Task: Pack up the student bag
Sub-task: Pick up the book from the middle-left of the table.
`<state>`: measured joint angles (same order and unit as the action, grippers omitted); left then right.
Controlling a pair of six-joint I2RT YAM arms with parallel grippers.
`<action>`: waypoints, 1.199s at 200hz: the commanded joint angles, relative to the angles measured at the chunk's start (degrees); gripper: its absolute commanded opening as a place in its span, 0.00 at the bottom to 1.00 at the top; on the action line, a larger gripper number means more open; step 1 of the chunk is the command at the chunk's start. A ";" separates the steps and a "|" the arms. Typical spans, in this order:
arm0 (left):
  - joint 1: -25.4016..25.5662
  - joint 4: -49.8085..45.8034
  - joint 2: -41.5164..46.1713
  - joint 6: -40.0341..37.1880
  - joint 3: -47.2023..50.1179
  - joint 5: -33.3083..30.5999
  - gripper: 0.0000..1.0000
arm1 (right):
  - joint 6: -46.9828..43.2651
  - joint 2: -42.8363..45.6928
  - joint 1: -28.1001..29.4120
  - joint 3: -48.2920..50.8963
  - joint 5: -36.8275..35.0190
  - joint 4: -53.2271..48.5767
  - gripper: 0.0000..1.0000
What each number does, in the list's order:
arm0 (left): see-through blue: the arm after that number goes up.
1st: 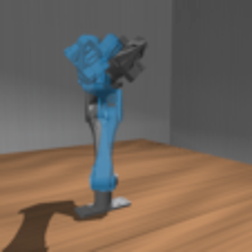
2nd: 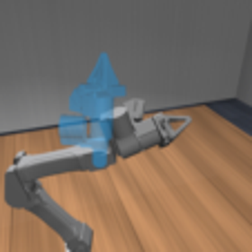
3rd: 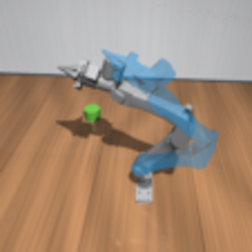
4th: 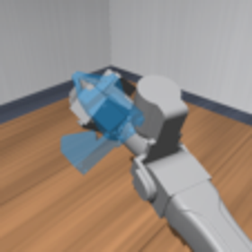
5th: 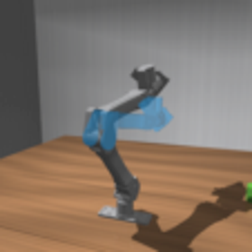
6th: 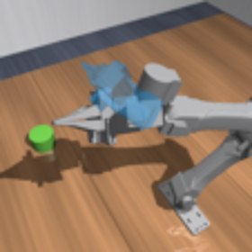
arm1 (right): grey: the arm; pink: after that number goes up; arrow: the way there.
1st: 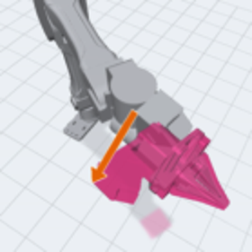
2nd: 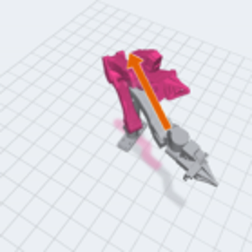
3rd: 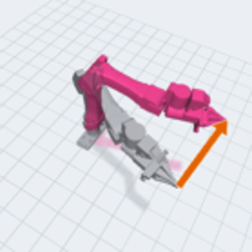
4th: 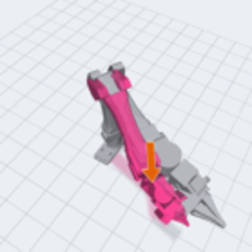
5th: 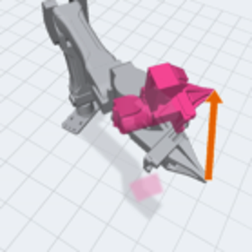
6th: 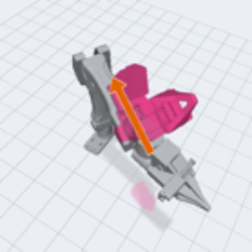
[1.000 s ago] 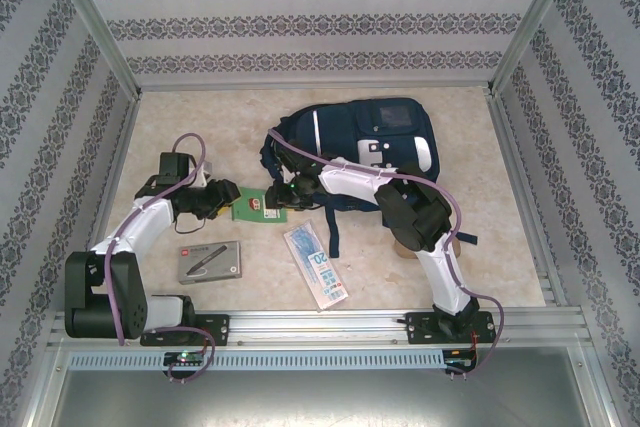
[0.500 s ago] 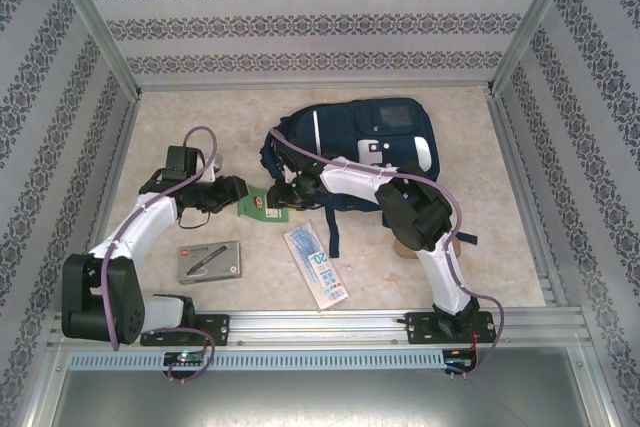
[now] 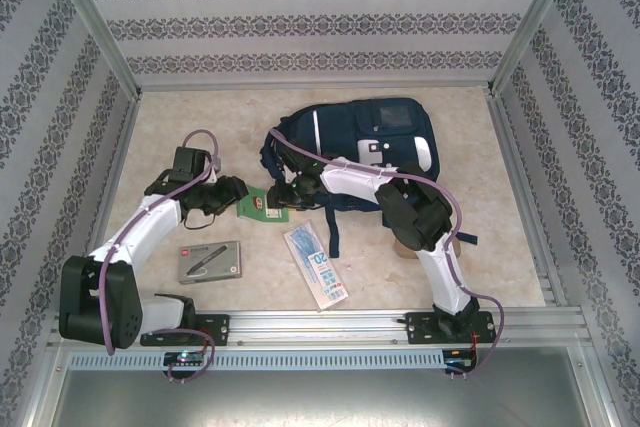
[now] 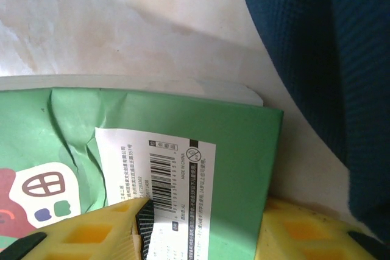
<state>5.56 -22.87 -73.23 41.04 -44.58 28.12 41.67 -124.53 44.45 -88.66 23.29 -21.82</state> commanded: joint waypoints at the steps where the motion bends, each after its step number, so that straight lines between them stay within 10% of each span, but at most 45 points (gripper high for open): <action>1: 3.12 5.97 0.36 15.07 2.35 8.31 0.44 | 1.13 2.82 1.67 -0.63 3.08 8.13 0.45; 36: 3.06 8.78 1.28 19.52 2.41 8.27 0.44 | 1.13 2.89 1.70 -0.55 3.16 8.11 0.45; 113: 4.06 -6.30 -5.46 -14.53 -4.69 12.04 0.42 | 1.04 3.19 1.62 -0.04 3.08 8.25 0.45; 202: 4.63 5.58 -4.55 16.29 0.71 8.52 0.39 | 1.30 2.90 1.56 -0.76 3.07 8.09 0.45; 240: 4.62 5.33 -4.56 11.87 -1.15 9.31 0.39 | 1.22 2.54 1.45 -1.33 3.34 7.85 0.46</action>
<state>6.17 -21.78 -77.30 52.47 -44.69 24.88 42.24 -124.01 44.34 -87.83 21.91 -21.63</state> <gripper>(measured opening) 0.404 0.454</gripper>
